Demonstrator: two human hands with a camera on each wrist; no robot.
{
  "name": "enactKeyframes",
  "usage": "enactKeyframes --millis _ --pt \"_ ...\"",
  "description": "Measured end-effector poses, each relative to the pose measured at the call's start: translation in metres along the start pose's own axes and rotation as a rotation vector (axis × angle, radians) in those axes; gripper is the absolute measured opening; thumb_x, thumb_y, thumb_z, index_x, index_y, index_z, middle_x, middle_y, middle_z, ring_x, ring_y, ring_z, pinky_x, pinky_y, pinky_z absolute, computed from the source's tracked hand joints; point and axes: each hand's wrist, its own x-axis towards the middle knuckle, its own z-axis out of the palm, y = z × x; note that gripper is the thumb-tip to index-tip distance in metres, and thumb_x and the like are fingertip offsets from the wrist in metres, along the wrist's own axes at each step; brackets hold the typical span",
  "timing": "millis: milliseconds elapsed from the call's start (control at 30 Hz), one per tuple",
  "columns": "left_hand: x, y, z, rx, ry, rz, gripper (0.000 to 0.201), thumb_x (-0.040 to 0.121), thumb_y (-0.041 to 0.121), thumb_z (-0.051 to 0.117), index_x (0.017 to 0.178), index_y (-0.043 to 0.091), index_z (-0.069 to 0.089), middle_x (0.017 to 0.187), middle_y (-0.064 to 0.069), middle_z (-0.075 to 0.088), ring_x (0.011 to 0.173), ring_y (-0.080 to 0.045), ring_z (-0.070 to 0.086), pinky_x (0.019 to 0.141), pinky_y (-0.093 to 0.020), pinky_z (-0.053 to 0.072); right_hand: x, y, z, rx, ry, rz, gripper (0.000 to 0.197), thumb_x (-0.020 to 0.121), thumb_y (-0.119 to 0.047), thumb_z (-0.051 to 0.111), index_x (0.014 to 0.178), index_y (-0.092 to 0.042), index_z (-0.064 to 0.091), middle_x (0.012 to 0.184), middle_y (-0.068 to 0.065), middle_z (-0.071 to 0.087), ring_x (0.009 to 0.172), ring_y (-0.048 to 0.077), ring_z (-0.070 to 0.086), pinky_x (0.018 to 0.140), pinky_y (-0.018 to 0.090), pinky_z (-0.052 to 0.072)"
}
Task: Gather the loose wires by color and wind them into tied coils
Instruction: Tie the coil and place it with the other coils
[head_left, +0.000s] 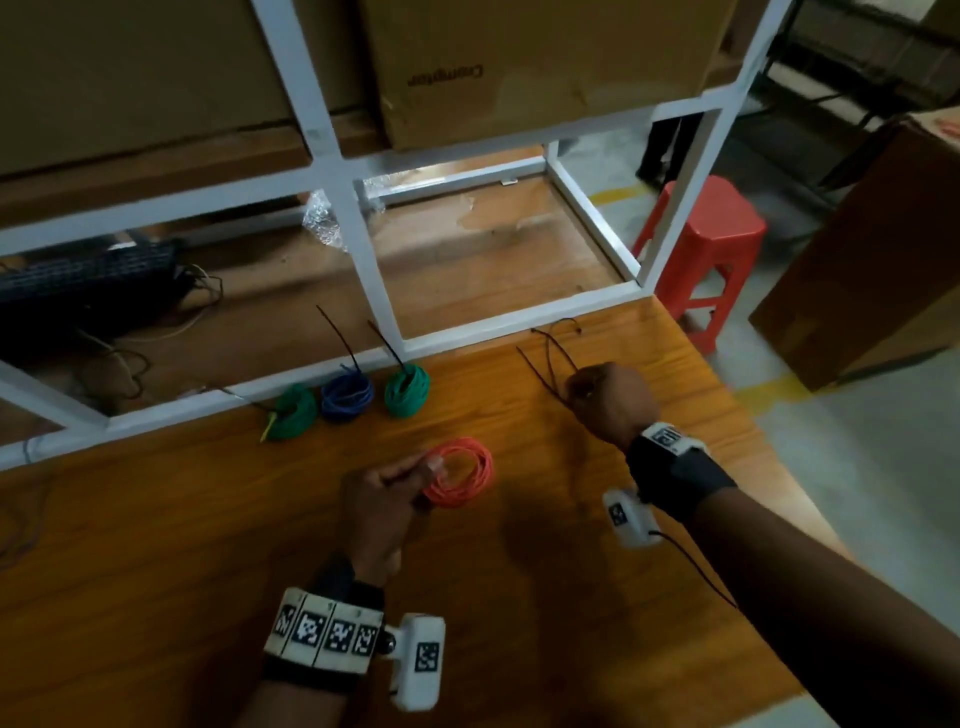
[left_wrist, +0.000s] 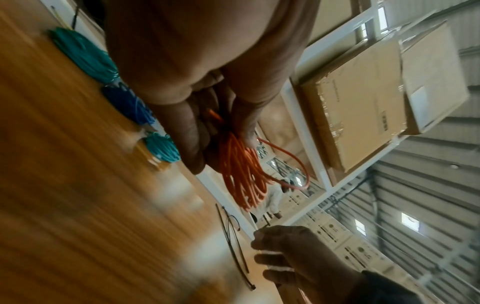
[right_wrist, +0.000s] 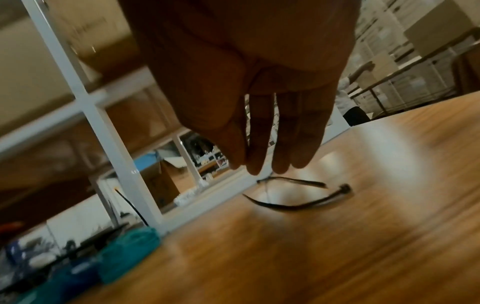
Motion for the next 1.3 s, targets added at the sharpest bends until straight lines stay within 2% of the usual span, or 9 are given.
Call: enactKeyframes --millis 100,233,333,467,600,700,833,1000,1300 --pt "0.011 -0.009 0.019 -0.062 0.102 -0.076 0.017 0.083 0.020 0.078 0.100 0.019 0.075 0.079 0.004 0.077 0.081 -0.015 0.074 0.076 -0.041 0.062 0.018 0.013 0.005 -0.078 -0.143 0.067 0.019 0.094 -0.022 0.073 0.112 -0.016 0.077 0.107 0.008 0.076 0.084 0.022 0.067 0.070 0.026 0.047" --pt "0.022 -0.018 0.032 -0.112 0.148 -0.116 0.016 0.083 0.017 0.079 0.098 0.015 0.075 0.090 -0.007 0.077 0.085 -0.021 0.074 0.068 -0.039 0.062 0.029 0.014 0.011 -0.102 -0.219 0.062 0.012 0.095 -0.024 0.071 0.103 -0.018 0.078 0.103 0.006 0.077 0.078 0.018 0.065 0.067 0.027 0.049" --pt "0.031 -0.022 0.033 -0.098 0.159 -0.135 0.017 0.083 0.016 0.079 0.099 0.011 0.075 0.085 -0.007 0.078 0.088 -0.024 0.074 0.076 -0.042 0.061 0.014 0.009 0.011 -0.071 -0.277 0.018 0.014 0.095 -0.034 0.072 0.096 -0.021 0.077 0.093 0.000 0.076 0.074 0.013 0.069 0.060 0.026 0.054" --pt "0.044 -0.028 0.026 -0.038 0.192 -0.115 0.013 0.081 0.020 0.081 0.092 0.017 0.078 0.083 -0.003 0.078 0.090 -0.023 0.073 0.084 -0.045 0.060 -0.045 -0.009 0.009 -0.161 -0.096 -0.260 0.018 0.092 -0.032 0.070 0.102 -0.022 0.081 0.092 -0.001 0.076 0.074 0.017 0.071 0.058 0.026 0.054" --pt "0.048 -0.026 0.016 -0.009 0.207 -0.071 0.016 0.083 0.021 0.079 0.098 0.017 0.077 0.087 0.003 0.075 0.092 -0.017 0.069 0.086 -0.040 0.058 -0.097 -0.042 0.013 -0.239 -0.022 -0.400 0.033 0.092 -0.038 0.053 0.104 -0.025 0.081 0.100 -0.003 0.072 0.071 0.023 0.069 0.055 0.038 0.058" --pt "0.047 -0.025 0.009 0.015 0.208 -0.016 0.009 0.086 0.024 0.077 0.094 0.024 0.075 0.089 0.006 0.073 0.089 -0.011 0.067 0.080 -0.032 0.056 -0.115 -0.062 0.020 -0.369 -0.042 -0.405 0.039 0.095 -0.041 0.042 0.098 -0.024 0.078 0.101 -0.003 0.067 0.069 0.024 0.067 0.054 0.037 0.057" --pt "0.045 -0.025 0.001 0.028 0.228 0.015 0.009 0.086 0.025 0.077 0.094 0.020 0.077 0.092 0.006 0.076 0.085 -0.005 0.067 0.070 -0.021 0.050 -0.133 -0.084 0.024 -0.455 -0.048 -0.394 0.028 0.099 -0.035 0.052 0.097 -0.021 0.076 0.102 -0.001 0.065 0.074 0.026 0.068 0.055 0.033 0.052" --pt "0.038 -0.027 -0.009 0.042 0.238 0.062 0.018 0.084 0.027 0.078 0.099 0.016 0.079 0.091 0.002 0.077 0.083 -0.008 0.071 0.077 -0.028 0.058 -0.147 -0.103 0.030 -0.482 -0.042 -0.396 0.025 0.101 -0.032 0.054 0.097 -0.017 0.075 0.100 0.003 0.063 0.078 0.027 0.067 0.055 0.030 0.038" --pt "0.034 -0.026 -0.035 0.110 0.261 0.144 0.020 0.087 0.028 0.076 0.104 0.018 0.076 0.097 0.002 0.077 0.082 -0.007 0.069 0.075 -0.028 0.057 -0.154 -0.122 0.032 -0.493 -0.037 -0.466 0.022 0.098 -0.025 0.060 0.082 -0.013 0.069 0.089 0.003 0.056 0.067 0.025 0.060 0.050 0.038 0.053"
